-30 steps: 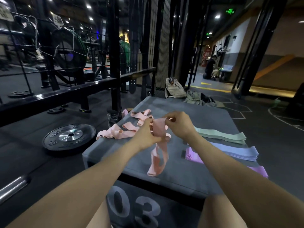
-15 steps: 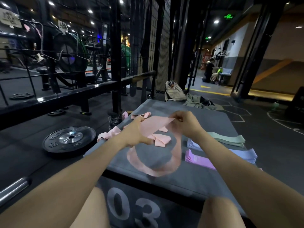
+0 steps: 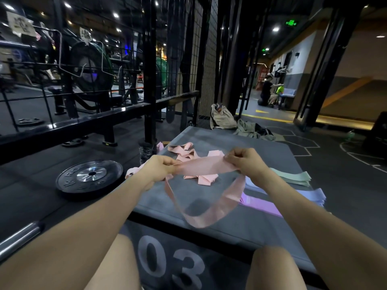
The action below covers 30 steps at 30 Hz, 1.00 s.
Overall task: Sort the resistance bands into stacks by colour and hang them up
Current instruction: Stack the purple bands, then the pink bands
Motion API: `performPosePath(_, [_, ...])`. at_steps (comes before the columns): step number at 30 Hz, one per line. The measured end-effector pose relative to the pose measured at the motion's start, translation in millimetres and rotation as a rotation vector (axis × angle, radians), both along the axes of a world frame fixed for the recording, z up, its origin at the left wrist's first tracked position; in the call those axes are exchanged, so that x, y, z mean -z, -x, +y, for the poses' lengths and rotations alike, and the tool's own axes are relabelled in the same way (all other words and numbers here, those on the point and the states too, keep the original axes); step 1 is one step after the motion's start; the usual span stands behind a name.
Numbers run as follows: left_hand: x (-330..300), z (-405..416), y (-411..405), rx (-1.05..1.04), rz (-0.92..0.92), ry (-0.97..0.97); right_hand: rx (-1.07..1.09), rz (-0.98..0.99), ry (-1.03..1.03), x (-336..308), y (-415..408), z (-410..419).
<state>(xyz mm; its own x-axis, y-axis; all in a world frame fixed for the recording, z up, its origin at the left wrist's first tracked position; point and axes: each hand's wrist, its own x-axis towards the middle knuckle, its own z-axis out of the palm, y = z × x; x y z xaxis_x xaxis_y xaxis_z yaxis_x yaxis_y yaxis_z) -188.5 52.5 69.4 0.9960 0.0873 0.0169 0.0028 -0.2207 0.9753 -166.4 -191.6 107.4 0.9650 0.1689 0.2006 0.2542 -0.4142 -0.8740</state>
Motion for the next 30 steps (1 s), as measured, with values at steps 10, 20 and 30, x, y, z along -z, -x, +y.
performPosePath(10, [14,1,-2,-0.007,0.163,-0.125,0.046,-0.004,0.062,16,4,-16])
performPosePath(20, [9,-7,3,0.067,0.229,0.504,-0.176,0.072,0.492,35,11,-29])
performPosePath(30, [15,6,-1,0.1,0.189,0.548,-0.066,0.003,0.422,56,-6,-22])
